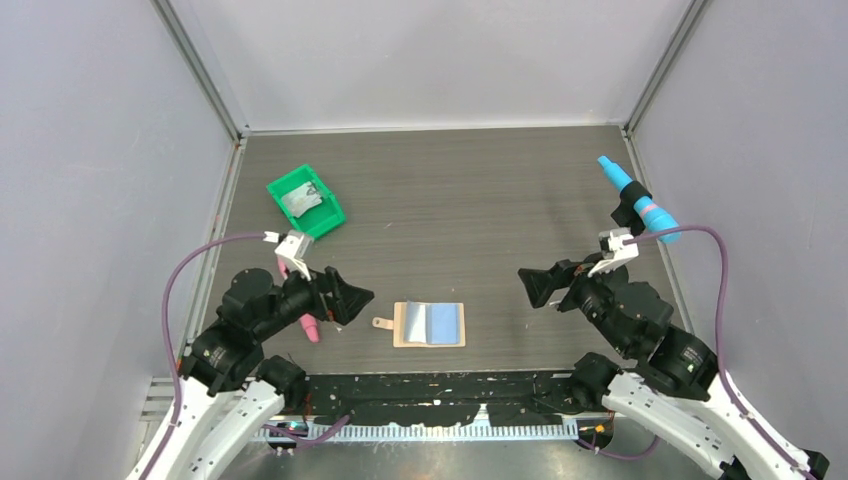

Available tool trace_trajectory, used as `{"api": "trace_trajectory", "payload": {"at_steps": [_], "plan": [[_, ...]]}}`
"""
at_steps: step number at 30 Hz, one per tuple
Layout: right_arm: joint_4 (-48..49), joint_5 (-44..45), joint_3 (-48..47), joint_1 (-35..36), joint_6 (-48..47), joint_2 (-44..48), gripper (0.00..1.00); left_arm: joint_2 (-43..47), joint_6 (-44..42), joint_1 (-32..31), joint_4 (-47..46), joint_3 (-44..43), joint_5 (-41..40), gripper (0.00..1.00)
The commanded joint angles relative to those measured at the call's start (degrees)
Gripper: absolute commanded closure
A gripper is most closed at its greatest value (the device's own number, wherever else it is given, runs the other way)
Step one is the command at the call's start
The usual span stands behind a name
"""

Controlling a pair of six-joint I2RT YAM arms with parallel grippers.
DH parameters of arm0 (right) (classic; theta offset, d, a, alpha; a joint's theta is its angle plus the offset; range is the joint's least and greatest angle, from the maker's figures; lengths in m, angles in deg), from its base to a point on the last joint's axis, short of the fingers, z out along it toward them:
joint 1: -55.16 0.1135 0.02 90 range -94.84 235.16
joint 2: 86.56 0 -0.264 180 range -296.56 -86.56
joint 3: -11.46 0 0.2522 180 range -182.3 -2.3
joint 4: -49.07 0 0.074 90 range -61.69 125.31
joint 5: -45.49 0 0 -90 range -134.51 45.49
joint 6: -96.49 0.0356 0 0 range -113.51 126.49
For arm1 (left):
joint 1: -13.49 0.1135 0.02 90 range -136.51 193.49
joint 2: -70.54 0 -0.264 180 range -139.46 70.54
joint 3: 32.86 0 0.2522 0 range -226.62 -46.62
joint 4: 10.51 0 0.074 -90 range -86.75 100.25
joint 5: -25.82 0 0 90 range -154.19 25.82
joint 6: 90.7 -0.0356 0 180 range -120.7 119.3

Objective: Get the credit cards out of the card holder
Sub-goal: Reset both arms

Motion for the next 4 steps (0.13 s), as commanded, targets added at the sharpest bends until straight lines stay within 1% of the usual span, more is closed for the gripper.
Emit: {"api": "trace_trajectory", "payload": {"at_steps": [1, 4], "plan": [[0.6, 1.0, -1.8, -0.2, 0.5, 0.1, 0.05, -0.3, -0.5, -0.1, -0.6, -0.2, 1.6, 0.00], [0.4, 1.1, -1.7, -0.2, 0.7, 0.0, 0.05, -0.1, -0.5, -0.1, -0.8, -0.1, 1.8, 0.00]]}}
